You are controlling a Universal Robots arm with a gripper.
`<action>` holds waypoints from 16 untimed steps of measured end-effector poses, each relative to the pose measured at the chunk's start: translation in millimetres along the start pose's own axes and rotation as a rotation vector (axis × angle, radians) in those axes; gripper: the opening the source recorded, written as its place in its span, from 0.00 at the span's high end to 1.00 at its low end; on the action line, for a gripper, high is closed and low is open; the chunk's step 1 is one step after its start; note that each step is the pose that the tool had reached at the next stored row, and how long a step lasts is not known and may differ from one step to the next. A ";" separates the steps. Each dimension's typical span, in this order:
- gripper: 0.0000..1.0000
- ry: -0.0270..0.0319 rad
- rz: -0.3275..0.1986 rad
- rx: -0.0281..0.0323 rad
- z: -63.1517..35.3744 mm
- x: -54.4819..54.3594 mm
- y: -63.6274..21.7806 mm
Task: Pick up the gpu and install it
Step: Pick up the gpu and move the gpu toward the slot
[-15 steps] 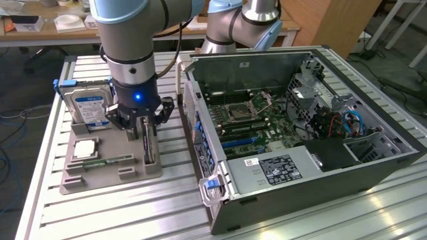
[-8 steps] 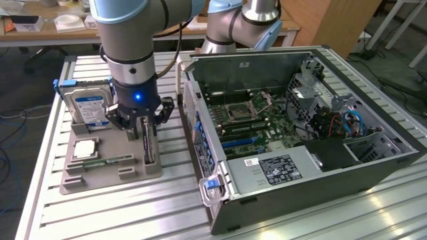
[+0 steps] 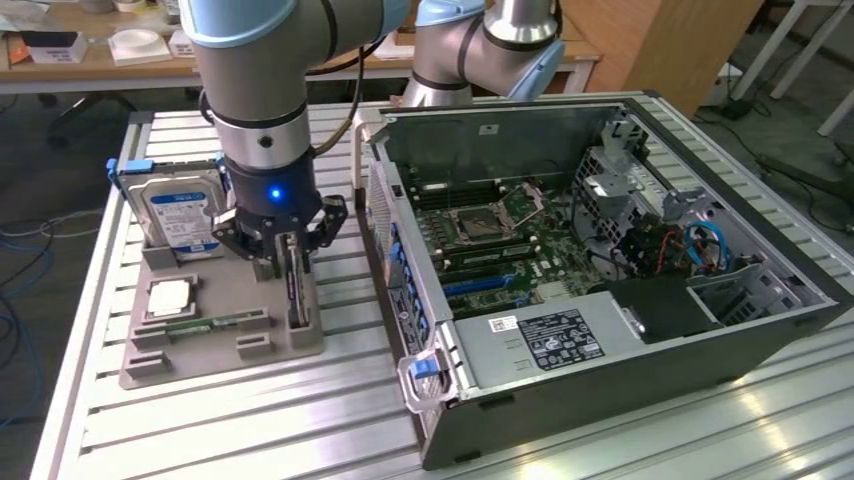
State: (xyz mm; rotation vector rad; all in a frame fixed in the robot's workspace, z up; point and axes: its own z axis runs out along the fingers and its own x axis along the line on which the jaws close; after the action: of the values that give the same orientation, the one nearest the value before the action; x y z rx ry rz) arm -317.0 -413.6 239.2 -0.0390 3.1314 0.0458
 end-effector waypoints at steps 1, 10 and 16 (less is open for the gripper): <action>0.61 -0.0001 0.000 0.0000 0.0 0.0 0.0; 0.74 -0.0001 0.000 0.0000 0.1 0.0 0.0; 0.74 -0.0002 0.000 0.0000 0.1 0.0 0.0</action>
State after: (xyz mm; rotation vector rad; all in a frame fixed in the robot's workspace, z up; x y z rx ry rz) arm -317.0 -413.6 239.1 -0.0391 3.1312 0.0458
